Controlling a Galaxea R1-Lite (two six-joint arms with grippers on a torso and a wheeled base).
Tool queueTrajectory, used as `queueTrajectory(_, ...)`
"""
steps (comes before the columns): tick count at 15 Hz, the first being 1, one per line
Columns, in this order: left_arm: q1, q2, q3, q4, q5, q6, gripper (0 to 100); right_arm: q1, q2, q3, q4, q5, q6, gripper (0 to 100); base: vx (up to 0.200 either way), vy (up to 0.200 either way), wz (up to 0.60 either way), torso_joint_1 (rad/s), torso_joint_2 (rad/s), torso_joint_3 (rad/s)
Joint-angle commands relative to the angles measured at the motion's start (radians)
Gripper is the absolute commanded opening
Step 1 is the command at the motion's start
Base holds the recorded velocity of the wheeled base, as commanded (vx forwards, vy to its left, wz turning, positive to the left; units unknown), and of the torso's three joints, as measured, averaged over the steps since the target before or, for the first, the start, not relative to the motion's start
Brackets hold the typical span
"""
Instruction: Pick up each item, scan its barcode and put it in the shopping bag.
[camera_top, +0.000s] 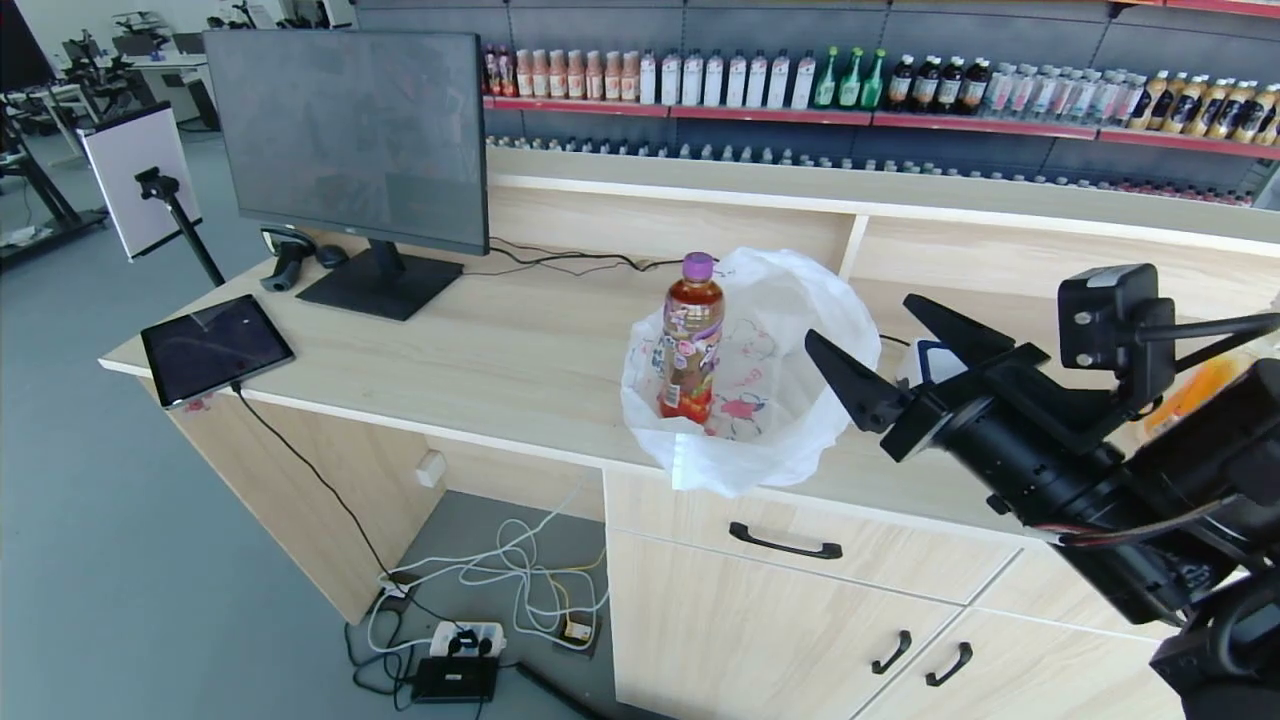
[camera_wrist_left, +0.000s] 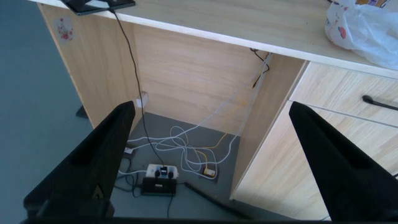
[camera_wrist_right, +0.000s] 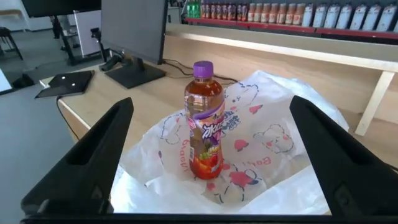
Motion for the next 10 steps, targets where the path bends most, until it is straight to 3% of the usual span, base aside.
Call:
queueTrajectory(1,0.0,0.0,0.0,0.0,0.0,0.0,100,0.0,-0.068,0.043,-0.001,-0.001,0.0,100,0.0,0.0,0.0,0.0,0.0,0.0)
queueTrajectory(4,0.0,0.0,0.0,0.0,0.0,0.0,100,0.0,-0.081,0.069,-0.001,0.0,0.002,100,0.0,0.0,0.0,0.0,0.0,0.0)
queueTrajectory(10,0.0,0.0,0.0,0.001,0.0,0.0,100,-0.013,-0.073,0.064,-0.001,0.0,0.003,100,0.0,0.0,-0.6,0.002,0.0,0.003)
